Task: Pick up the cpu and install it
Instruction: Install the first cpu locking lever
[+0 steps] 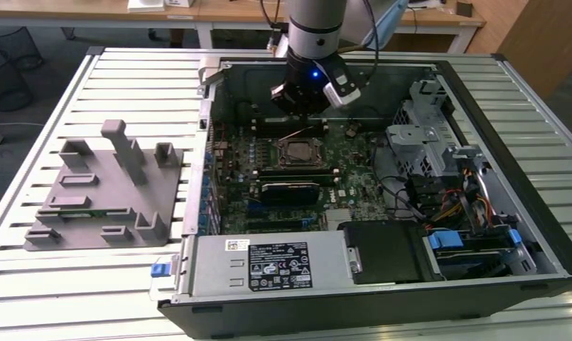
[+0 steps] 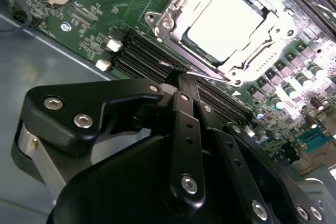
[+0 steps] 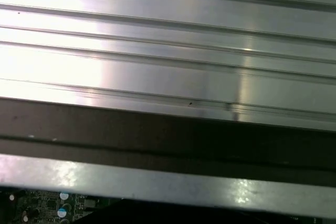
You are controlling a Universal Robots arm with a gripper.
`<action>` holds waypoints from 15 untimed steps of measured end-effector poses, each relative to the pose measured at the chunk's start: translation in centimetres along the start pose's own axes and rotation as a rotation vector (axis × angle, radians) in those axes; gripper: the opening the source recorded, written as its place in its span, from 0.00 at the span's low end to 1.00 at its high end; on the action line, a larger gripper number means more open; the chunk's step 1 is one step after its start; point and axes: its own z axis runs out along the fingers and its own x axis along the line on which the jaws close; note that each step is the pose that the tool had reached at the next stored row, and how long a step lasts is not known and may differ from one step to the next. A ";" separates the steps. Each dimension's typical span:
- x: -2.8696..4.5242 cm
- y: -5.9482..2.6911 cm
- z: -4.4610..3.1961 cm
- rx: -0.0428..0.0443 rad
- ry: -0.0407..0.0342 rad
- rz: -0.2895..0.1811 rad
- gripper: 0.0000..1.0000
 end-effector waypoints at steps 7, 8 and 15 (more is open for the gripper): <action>-0.35 -0.04 0.13 0.0000 0.0000 0.000 0.11; -0.35 -0.05 0.19 0.0001 0.0000 0.000 0.11; -0.43 -0.12 0.84 0.0014 0.0002 0.000 0.11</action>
